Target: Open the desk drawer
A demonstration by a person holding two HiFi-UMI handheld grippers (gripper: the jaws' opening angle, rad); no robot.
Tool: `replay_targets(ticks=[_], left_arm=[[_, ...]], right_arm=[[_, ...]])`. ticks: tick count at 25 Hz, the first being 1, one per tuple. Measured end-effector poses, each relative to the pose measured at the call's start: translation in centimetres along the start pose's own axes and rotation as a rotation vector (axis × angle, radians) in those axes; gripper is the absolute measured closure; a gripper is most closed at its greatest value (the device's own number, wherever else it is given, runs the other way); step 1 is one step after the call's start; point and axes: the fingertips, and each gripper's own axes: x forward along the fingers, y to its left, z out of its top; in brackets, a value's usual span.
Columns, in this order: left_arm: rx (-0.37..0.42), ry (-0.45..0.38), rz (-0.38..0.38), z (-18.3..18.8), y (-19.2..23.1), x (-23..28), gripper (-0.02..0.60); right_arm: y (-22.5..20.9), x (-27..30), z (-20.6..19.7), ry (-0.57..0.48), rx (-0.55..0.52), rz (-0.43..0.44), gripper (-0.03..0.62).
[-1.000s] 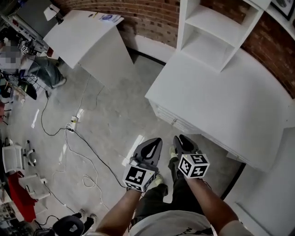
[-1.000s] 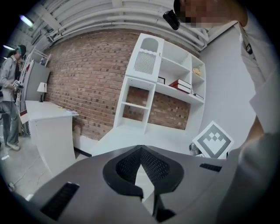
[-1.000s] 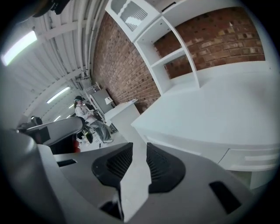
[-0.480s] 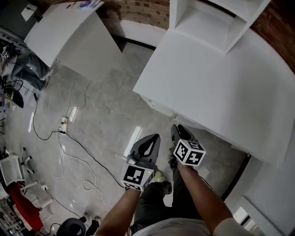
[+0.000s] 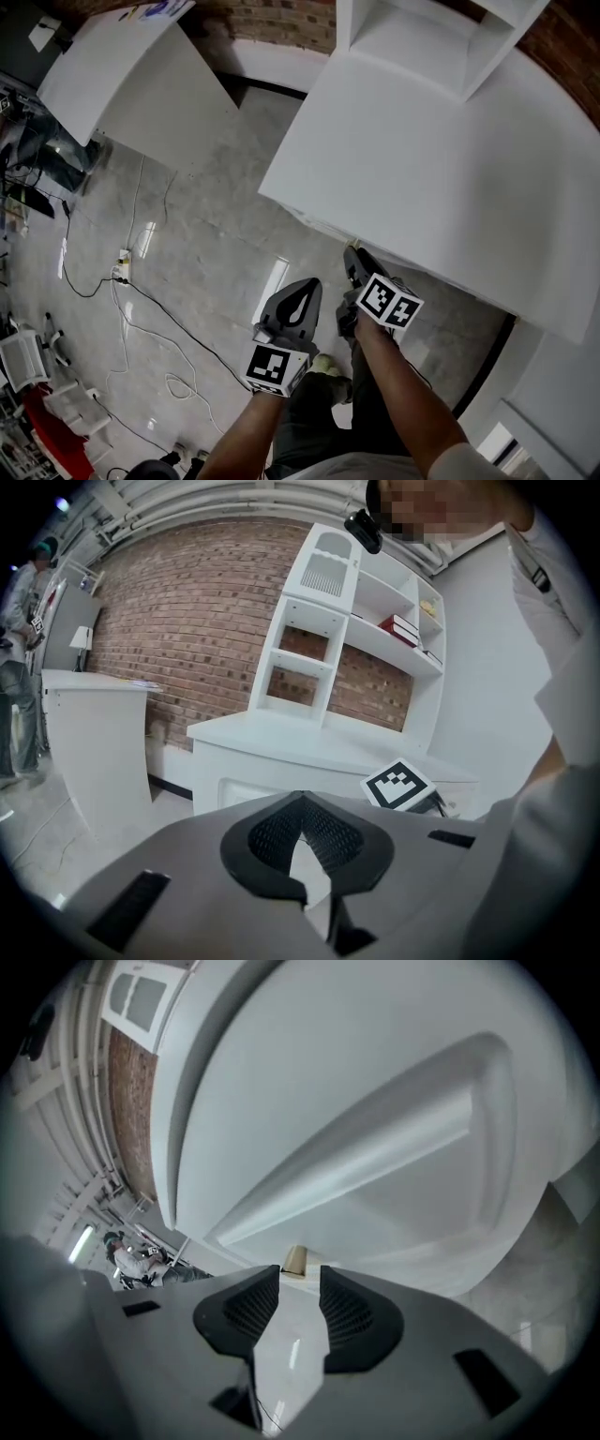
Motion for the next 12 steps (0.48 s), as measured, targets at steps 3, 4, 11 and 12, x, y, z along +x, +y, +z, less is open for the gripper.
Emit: replay_targets(ticks=[3, 4, 11, 12], left_arm=[[0.003, 0.007, -0.002, -0.59, 0.06, 0.18, 0.569], [0.006, 0.001, -0.005, -0.52, 0.00, 0.18, 0.569], [-0.003, 0.001, 0.015, -0.22, -0.30, -0.44, 0.569], [-0.004, -0.002, 0.017, -0.09, -0.37, -0.62, 0.569]], right_arm=[[0.06, 0.38, 0.33, -0.021, 0.066, 0.049, 0.477], [0.18, 0.39, 0.41, -0.025, 0.087, 0.070, 0.508], [0.17, 0.17, 0.53, -0.030, 0.142, 0.106, 0.513], [0.24, 0.09, 0.43, -0.029, 0.141, 0.106, 0.513]])
